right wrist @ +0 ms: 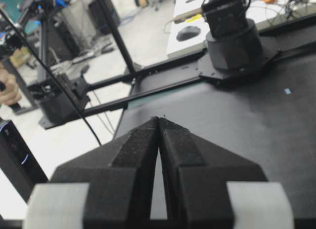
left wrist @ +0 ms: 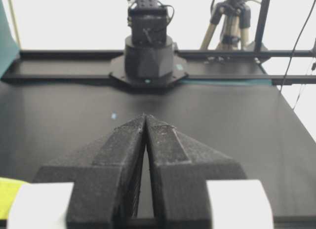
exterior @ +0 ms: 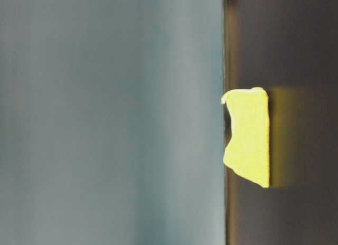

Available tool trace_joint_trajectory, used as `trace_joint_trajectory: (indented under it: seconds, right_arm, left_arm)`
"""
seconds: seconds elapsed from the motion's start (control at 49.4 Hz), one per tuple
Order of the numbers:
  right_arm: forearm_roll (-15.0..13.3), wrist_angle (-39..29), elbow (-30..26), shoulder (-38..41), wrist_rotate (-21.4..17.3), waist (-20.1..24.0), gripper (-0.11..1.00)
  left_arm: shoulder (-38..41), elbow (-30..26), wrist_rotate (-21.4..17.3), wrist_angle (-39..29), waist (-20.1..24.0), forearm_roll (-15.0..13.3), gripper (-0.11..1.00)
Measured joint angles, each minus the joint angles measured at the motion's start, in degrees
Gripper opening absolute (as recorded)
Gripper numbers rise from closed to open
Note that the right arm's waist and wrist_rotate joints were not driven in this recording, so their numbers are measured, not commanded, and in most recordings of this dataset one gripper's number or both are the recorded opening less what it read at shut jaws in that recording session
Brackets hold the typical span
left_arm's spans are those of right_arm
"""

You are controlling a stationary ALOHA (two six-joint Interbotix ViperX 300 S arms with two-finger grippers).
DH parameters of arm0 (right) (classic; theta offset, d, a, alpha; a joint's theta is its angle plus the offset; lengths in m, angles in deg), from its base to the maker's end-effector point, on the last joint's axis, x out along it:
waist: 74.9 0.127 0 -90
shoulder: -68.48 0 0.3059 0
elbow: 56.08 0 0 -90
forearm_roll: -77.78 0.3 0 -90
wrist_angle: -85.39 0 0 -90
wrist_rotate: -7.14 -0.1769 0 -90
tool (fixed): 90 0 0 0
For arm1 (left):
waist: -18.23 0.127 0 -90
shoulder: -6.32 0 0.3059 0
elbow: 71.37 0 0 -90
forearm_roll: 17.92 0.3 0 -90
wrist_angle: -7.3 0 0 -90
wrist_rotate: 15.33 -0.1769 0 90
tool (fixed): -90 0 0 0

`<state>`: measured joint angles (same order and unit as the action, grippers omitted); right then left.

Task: Push a yellow cloth with the left arm to wipe the desk.
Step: 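Move the left gripper forward over the yellow cloth near the far edge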

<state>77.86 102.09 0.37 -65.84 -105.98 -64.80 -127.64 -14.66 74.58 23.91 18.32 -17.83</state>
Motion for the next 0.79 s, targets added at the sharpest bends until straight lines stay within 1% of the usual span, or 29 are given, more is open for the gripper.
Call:
trace_joint_trajectory:
  seconds: [0.041, 0.061, 0.122, 0.203, 0.223, 0.243, 0.263, 0.344, 0.405, 0.506, 0.567, 0.628, 0.79]
  right_arm:
    - [0.0, -0.1, 0.0, 0.0, -0.1, 0.0, 0.06]
    - [0.0, -0.1, 0.0, 0.0, -0.1, 0.1, 0.1]
    - [0.0, -0.1, 0.0, -0.2, 0.0, 0.1, 0.27]
    - [0.0, -0.4, 0.1, -1.0, 0.0, 0.1, 0.51]
    - [0.0, -0.4, 0.0, -1.2, 0.0, 0.1, 0.58]
    - [0.0, -0.4, 0.0, -1.5, 0.0, 0.1, 0.61]
    - [0.0, -0.5, 0.0, -1.8, 0.0, 0.1, 0.63]
    - [0.1, -0.6, 0.0, -2.3, -0.1, 0.0, 0.54]
    - [0.1, -0.8, 0.0, -2.3, -0.1, 0.1, 0.43]
    - [0.1, -1.8, 0.0, -2.1, 0.0, 0.1, 0.2]
    - [0.1, -2.6, 0.1, -1.8, -0.1, 0.1, 0.08]
    - [0.0, -3.3, 0.0, -1.6, 0.0, 0.1, 0.01]
    - [0.1, -5.8, 0.0, -1.9, 0.0, 0.1, 0.0]
  left_arm:
    - [-0.1, 0.0, 0.1, 0.0, -0.1, 0.1, 0.08]
    - [-0.1, 0.0, 0.4, -0.3, 0.0, 0.4, 0.12]
    - [0.0, 0.1, 0.6, -1.8, 0.0, 1.7, 0.29]
    - [0.0, 0.2, 0.7, -4.1, -0.1, 2.2, 0.54]
    - [0.0, 0.2, 0.7, -4.5, -0.1, 2.2, 0.59]
    - [0.0, 0.2, 0.7, -4.7, -0.1, 2.2, 0.61]
    - [0.1, 0.1, 0.6, -4.9, -0.1, 2.2, 0.61]
    - [0.8, -0.1, 0.7, -4.7, -0.1, 2.3, 0.52]
    - [2.7, -1.2, 0.6, -4.4, 0.5, 2.3, 0.38]
    - [8.0, -4.0, 0.6, -3.9, 2.5, 2.3, 0.12]
    - [12.2, -6.1, 0.6, -3.5, 4.6, 2.3, 0.01]
    - [17.1, -8.0, 0.6, -3.0, 6.9, 2.3, 0.0]
    - [30.6, -14.3, 0.6, -1.7, 12.7, 2.3, 0.0]
